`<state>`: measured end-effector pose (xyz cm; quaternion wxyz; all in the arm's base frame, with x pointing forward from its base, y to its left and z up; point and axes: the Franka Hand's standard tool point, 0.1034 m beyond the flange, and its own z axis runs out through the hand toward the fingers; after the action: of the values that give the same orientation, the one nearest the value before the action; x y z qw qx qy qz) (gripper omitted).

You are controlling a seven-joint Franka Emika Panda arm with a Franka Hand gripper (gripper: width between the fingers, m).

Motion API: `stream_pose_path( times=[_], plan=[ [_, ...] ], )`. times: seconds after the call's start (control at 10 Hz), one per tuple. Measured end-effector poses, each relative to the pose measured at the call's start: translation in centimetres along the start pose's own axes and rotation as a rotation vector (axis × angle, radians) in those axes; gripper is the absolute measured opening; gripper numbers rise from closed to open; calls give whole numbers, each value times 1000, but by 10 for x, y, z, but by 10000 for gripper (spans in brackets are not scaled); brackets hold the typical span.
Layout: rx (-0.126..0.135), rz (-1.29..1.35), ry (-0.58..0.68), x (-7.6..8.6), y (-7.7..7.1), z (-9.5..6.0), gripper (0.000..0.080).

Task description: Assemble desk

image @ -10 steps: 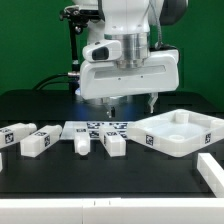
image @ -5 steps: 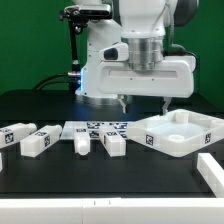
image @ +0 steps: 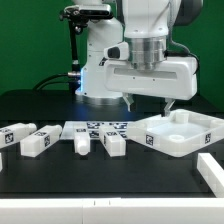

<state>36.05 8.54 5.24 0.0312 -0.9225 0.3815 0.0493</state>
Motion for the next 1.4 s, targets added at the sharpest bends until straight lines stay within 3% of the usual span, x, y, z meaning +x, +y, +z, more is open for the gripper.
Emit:
stream_pose_path(
  times=[0.3,0.7,1.0,1.2,1.3,1.4],
  plan=[
    [4,126,-14,-20,-1,18,649],
    [-45,66,-29,-46,6,47,649],
    [-49,53,-31,-49,4,50,640],
    [-49,51,-31,-49,4,50,281],
    [-49,50,-31,-49,4,50,281],
    [-49,50,-31,-49,4,49,143]
  ],
)
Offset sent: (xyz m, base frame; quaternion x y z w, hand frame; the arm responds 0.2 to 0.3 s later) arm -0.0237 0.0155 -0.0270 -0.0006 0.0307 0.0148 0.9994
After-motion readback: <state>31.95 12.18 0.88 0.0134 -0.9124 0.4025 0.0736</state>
